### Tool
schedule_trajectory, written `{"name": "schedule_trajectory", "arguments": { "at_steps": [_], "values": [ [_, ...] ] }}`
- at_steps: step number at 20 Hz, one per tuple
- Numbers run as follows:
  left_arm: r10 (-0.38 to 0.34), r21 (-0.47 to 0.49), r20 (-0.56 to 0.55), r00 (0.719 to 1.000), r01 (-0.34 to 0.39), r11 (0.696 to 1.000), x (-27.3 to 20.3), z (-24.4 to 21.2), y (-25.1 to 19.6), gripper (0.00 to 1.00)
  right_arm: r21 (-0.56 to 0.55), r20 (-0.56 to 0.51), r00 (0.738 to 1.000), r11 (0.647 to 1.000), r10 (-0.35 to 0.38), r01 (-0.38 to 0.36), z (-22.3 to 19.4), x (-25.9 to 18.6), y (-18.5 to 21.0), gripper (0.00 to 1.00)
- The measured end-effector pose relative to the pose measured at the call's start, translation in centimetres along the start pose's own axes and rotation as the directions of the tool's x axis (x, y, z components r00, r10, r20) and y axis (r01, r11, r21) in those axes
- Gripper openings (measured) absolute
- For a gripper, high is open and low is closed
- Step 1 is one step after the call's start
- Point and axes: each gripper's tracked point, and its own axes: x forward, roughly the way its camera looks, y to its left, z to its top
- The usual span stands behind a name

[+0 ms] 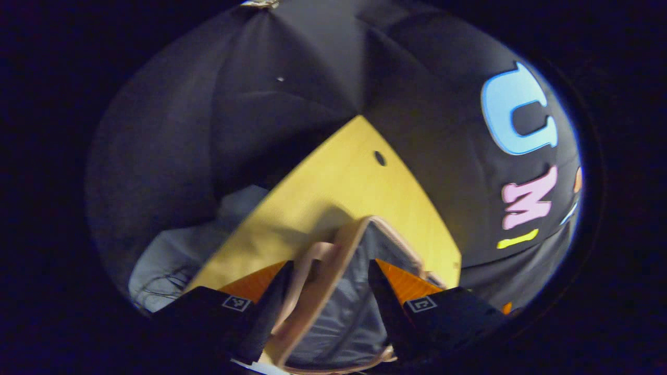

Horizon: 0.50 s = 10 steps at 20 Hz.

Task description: First open the suitcase, pack the skin care products into it, and then close the suitcase.

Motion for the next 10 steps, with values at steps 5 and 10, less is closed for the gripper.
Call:
{"name": "schedule_trajectory", "arguments": {
  "at_steps": [5, 10],
  "values": [
    [0.072, 0.031, 0.064, 0.995, -0.074, 0.997, -0.8, -1.1, 2.8, 0.90, -0.052, -0.004, 0.999, 0.998, 0.042, -0.042, 0.1, 0.6, 2.3, 0.95],
    [-0.013, 0.275, 0.333, 0.943, -0.083, 0.958, -8.0, 2.1, -5.4, 0.91, -0.061, 0.019, 1.000, 0.998, 0.018, -0.017, -0.5, 1.7, 2.3, 0.96]
  ]
}}
